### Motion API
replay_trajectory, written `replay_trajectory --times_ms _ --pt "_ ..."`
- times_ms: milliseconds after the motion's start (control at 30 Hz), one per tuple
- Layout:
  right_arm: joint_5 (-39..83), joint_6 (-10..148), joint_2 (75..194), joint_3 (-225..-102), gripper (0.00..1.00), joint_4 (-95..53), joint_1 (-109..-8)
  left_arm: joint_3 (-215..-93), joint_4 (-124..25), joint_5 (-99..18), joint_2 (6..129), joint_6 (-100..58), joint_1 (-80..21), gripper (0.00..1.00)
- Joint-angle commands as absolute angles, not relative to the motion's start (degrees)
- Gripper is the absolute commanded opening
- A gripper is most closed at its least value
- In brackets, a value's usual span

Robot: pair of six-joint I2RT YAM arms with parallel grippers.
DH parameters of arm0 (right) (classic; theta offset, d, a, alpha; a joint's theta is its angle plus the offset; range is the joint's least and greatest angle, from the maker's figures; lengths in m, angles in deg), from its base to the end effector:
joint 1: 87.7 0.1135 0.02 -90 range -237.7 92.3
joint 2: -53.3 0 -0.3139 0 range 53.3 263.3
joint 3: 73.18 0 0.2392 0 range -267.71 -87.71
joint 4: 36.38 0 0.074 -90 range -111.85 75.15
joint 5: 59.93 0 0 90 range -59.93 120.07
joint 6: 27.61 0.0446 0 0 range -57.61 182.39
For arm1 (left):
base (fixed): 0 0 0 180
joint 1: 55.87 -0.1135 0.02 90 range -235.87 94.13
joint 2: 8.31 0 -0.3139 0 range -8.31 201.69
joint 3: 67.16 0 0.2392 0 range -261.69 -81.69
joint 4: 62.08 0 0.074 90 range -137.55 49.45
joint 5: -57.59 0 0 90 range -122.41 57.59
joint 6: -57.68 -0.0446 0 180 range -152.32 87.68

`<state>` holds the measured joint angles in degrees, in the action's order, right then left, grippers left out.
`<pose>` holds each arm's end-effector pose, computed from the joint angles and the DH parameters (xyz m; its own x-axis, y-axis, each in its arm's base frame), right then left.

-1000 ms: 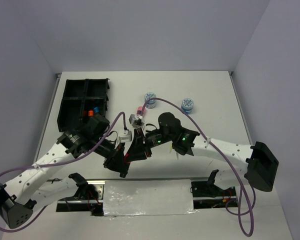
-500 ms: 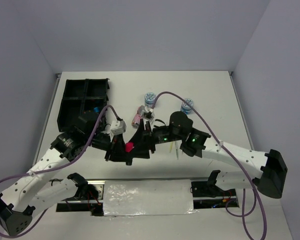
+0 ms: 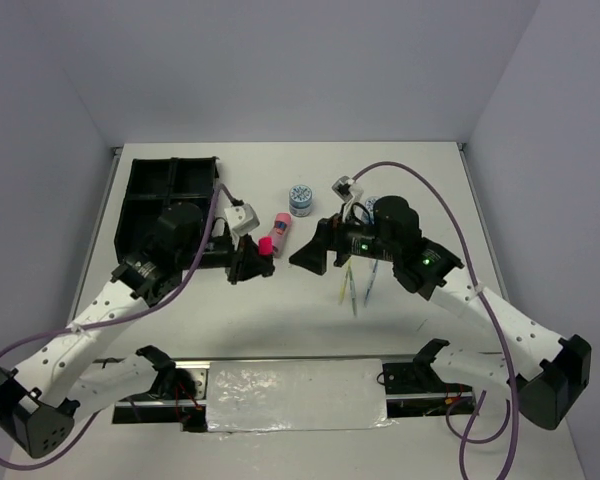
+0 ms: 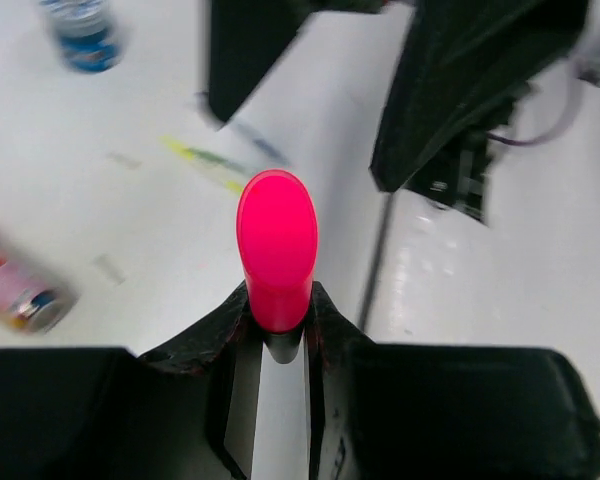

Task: Sort the stationery into containers
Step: Close the pen cap on the pen, then place the pen in the storage box.

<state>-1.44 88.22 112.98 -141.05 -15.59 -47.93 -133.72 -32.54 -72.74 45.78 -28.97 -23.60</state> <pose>0.1447 0.1507 0.3941 -0.5594 0.0177 -0.8287 -0.7707 0.3569 0.5278 0.1306 -0.1166 0.3877 -0.3021 0.1381 -0.9432 0.9140 0.3229 -0.2455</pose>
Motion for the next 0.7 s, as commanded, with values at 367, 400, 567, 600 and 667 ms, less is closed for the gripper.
replay_trajectory --times_ms 367,400,567,600,667 --pt "17.95 82.34 99.71 -140.01 1.0 5.03 -50.44 -160.3 -10.5 -37.15 80.35 -23.71 -52.7 0.0" --pt "17.85 82.17 99.53 -139.57 1.0 5.3 -50.52 -162.44 -9.24 -36.37 83.07 -23.97 -52.88 0.01" --pt "17.15 81.2 97.59 -137.98 1.0 6.09 -50.7 -169.58 -5.89 -34.35 92.85 -23.01 -53.76 0.01" --pt "16.98 81.03 97.42 -137.9 1.0 6.18 -50.7 -169.49 -5.54 -33.47 93.9 -22.83 -53.76 0.02" --pt "17.15 80.67 97.15 -138.16 1.0 6.53 -50.7 -168.18 -5.45 -32.67 94.52 -22.74 -53.94 0.03"
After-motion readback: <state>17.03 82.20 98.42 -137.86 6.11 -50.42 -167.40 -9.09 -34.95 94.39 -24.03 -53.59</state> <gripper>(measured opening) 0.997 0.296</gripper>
